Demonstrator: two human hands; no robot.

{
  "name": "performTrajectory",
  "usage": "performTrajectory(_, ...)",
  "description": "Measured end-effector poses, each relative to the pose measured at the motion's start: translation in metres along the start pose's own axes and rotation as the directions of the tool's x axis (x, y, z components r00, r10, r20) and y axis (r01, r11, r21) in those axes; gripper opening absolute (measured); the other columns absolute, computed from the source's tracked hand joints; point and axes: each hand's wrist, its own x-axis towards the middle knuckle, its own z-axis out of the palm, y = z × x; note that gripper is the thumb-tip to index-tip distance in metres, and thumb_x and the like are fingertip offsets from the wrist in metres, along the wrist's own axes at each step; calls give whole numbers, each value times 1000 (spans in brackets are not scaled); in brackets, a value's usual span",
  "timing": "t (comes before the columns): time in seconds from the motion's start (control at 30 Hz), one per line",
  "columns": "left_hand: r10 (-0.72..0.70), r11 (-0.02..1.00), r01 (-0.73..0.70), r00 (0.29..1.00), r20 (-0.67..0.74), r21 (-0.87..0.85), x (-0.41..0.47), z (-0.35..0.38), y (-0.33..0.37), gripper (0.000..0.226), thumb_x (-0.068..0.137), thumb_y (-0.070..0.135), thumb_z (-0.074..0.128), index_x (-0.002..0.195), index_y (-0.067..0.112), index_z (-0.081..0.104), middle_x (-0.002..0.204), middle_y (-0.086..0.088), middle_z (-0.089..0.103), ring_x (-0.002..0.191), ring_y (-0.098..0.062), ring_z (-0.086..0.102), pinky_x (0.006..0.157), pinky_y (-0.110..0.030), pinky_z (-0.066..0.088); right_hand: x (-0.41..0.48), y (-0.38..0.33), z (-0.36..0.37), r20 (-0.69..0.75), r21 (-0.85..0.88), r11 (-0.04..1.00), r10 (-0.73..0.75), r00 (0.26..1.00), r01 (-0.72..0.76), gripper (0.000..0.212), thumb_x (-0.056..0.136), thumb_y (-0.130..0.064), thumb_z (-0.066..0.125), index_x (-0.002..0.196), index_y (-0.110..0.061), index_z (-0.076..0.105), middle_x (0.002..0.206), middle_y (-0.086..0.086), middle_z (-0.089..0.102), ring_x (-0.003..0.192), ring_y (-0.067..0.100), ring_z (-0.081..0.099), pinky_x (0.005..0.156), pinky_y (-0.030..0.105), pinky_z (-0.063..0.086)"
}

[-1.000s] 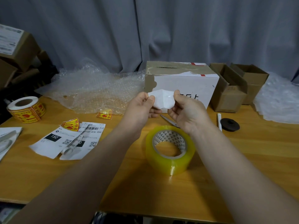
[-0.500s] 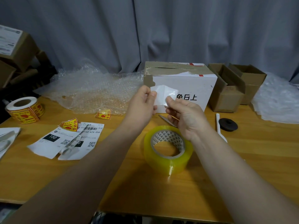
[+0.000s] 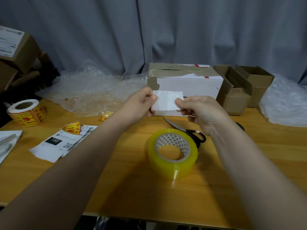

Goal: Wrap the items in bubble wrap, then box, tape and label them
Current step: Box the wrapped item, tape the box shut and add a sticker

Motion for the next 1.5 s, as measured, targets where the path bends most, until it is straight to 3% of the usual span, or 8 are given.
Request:
performTrajectory(0.33, -23, 977, 21, 1000, 6, 214, -6, -8, -22, 20, 100, 21, 41, 82, 15, 44, 74, -5, 59, 61, -12, 53, 62, -28, 44, -2, 9, 4, 16, -46, 997, 67, 998, -66, 12, 78, -16, 77, 81, -6, 71, 64, 3, 64, 56, 10, 53, 57, 24, 38)
performTrajectory(0.53, -63, 839, 220, 948, -313, 498, -14, -54, -81, 16, 99, 20, 43, 88, 9, 48, 70, -3, 48, 70, -26, 49, 56, -32, 32, 3, 11, -31, -175, 25, 1000, -4, 985, 9, 9, 83, -23, 73, 81, -14, 69, 70, -4, 65, 71, 11, 59, 66, 27, 45)
performTrajectory(0.7, 219, 728, -74, 967, -128, 682, -8, -26, -48, 13, 96, 17, 50, 103, 12, 60, 99, -4, 51, 82, -23, 54, 70, -33, 44, -3, 20, 22, 14, -25, 984, -173, 985, 174, 16, 88, -18, 68, 82, -2, 68, 67, 0, 56, 57, 2, 52, 57, 16, 45)
performTrajectory(0.83, 133, 512, -168, 984, 116, 842, -17, -22, -53, 21, 93, 6, 46, 111, 13, 56, 109, -8, 48, 89, -28, 57, 73, -38, 49, -5, 18, 25, 65, -126, 930, -340, 938, 346, 9, 90, -12, 64, 82, -12, 69, 66, -3, 57, 53, 0, 48, 52, 12, 41)
performTrajectory(1.03, -109, 640, 3, 990, 87, 768, -18, -16, -61, 25, 91, 16, 51, 113, 18, 62, 122, -5, 49, 109, -23, 50, 88, -30, 43, 3, 23, 26, 261, -478, 625, -570, 779, 617, 11, 92, -14, 61, 95, -11, 72, 78, -7, 62, 72, 6, 53, 67, 22, 43)
performTrajectory(1.17, -32, 978, 62, 988, -149, 200, -20, -19, -20, 25, 93, 37, 52, 101, 16, 62, 109, -4, 57, 94, -18, 56, 80, -29, 44, 7, 25, 21, 460, -638, 139, -719, 521, 757, 19, 88, -15, 59, 99, -12, 74, 88, 4, 69, 83, 26, 62, 66, 34, 51)
performTrajectory(1.27, -248, 965, 257, 956, 155, -45, -19, -19, 10, 61, 73, 70, 47, 103, 20, 65, 101, 1, 66, 93, -15, 62, 85, -32, 50, 10, 25, 21, 569, -633, -104, -735, 370, 767, 17, 81, -8, 62, 93, -11, 74, 79, 8, 66, 71, 30, 59, 52, 35, 49)
performTrajectory(1.5, -306, 889, 419, 843, 442, -184, -11, -19, 8, 37, 65, 41, 69, 87, 12, 70, 74, 0, 63, 67, -10, 58, 64, -21, 46, 5, 26, 4, 658, -581, -323, -727, 196, 747, 20, 79, -1, 68, 96, -12, 73, 87, 10, 64, 69, 25, 54, 54, 29, 35)
